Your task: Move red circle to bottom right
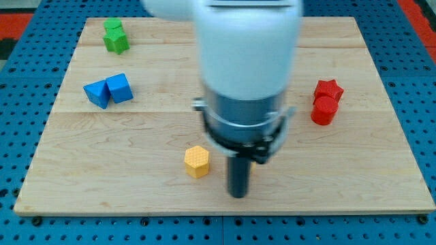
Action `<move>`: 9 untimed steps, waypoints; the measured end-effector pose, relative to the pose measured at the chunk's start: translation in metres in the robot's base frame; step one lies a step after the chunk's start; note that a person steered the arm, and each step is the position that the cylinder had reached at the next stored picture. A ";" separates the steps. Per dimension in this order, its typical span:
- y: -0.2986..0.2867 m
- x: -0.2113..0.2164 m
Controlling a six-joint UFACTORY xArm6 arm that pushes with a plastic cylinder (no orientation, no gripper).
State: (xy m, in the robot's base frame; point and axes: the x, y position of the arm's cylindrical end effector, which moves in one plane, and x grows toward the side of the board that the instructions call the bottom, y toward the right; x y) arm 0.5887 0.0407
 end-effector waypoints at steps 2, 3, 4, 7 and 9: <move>0.023 -0.003; 0.084 -0.060; 0.176 -0.112; 0.158 -0.176; 0.148 -0.133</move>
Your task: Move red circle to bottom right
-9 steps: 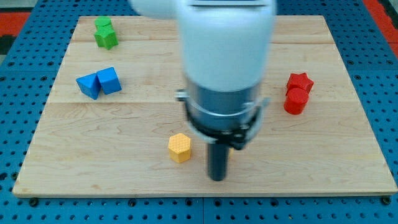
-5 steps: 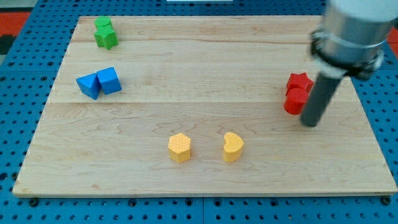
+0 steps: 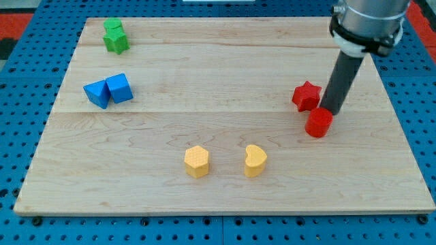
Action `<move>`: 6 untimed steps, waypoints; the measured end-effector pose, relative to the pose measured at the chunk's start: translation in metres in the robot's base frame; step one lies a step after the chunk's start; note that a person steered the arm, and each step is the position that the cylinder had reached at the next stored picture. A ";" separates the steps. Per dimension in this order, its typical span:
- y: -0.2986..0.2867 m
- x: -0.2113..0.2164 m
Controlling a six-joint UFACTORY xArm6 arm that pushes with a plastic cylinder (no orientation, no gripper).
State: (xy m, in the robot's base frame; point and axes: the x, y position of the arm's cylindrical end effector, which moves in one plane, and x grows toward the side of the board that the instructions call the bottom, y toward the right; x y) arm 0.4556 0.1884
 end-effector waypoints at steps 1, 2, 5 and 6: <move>0.023 0.018; 0.021 -0.006; -0.033 0.025; -0.082 0.023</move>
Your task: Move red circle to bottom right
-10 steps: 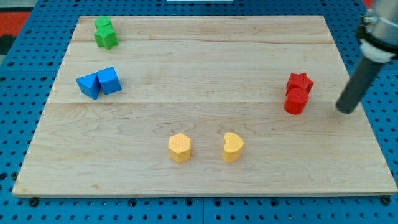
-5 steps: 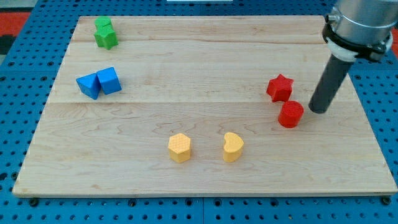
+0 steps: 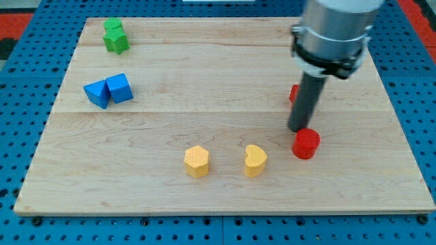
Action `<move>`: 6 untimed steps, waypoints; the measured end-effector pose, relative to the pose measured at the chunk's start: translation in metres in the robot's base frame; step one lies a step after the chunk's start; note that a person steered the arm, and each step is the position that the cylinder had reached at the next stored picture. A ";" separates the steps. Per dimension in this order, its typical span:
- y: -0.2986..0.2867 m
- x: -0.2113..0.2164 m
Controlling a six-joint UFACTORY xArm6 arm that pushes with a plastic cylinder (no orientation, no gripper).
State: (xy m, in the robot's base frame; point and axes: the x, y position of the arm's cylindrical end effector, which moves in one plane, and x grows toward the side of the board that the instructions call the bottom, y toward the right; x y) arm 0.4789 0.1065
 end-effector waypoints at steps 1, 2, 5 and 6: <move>-0.005 0.014; 0.035 0.015; 0.066 0.023; 0.101 -0.023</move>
